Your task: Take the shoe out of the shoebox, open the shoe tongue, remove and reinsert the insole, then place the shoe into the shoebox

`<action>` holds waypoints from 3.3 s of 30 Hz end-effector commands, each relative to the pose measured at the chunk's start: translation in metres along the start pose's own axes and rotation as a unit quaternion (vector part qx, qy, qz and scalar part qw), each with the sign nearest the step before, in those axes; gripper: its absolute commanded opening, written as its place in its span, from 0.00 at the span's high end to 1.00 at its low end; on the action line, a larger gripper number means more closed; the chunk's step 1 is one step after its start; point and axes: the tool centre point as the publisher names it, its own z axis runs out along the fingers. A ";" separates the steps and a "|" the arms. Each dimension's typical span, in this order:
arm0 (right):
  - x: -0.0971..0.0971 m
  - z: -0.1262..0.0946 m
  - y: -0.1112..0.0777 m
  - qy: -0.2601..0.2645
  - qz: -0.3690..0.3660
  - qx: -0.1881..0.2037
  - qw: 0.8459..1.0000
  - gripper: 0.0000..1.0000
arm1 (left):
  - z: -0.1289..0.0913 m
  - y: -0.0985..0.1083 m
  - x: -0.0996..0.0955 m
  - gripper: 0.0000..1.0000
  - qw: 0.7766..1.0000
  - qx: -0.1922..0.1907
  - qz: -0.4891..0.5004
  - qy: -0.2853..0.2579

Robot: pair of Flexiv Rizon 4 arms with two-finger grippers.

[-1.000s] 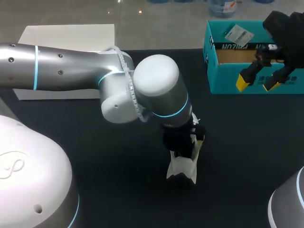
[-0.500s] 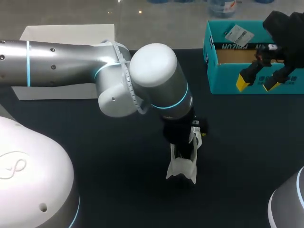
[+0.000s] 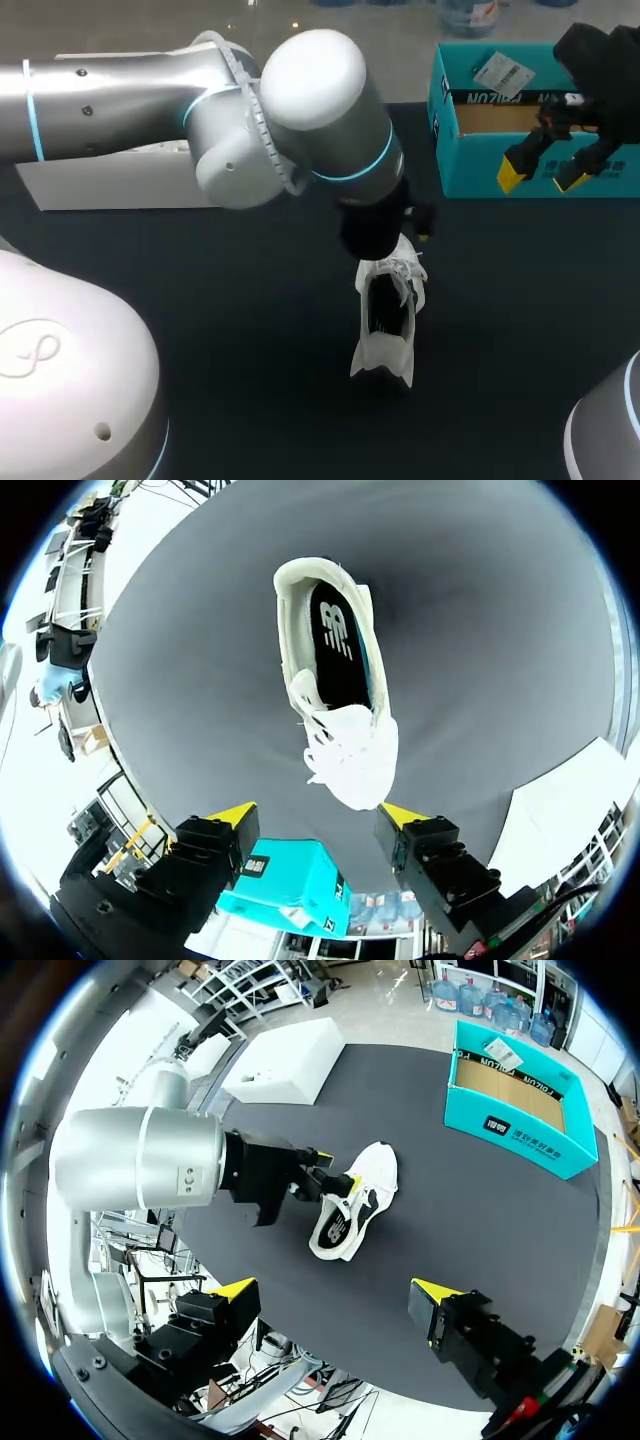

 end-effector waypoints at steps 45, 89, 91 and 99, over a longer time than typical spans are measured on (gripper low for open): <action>0.000 0.001 0.003 0.000 0.001 0.002 1.000 0.00 | -0.025 -0.045 0.060 0.00 0.951 0.030 -0.308 0.009; -0.039 -0.013 -0.025 0.037 0.032 -0.042 0.998 0.00 | -0.055 -0.110 0.068 0.00 0.802 0.036 -0.570 0.172; -0.039 -0.013 -0.025 0.037 0.032 -0.042 0.998 0.00 | -0.055 -0.110 0.068 0.00 0.802 0.036 -0.570 0.172; -0.039 -0.013 -0.025 0.037 0.032 -0.042 0.998 0.00 | -0.055 -0.110 0.068 0.00 0.802 0.036 -0.570 0.172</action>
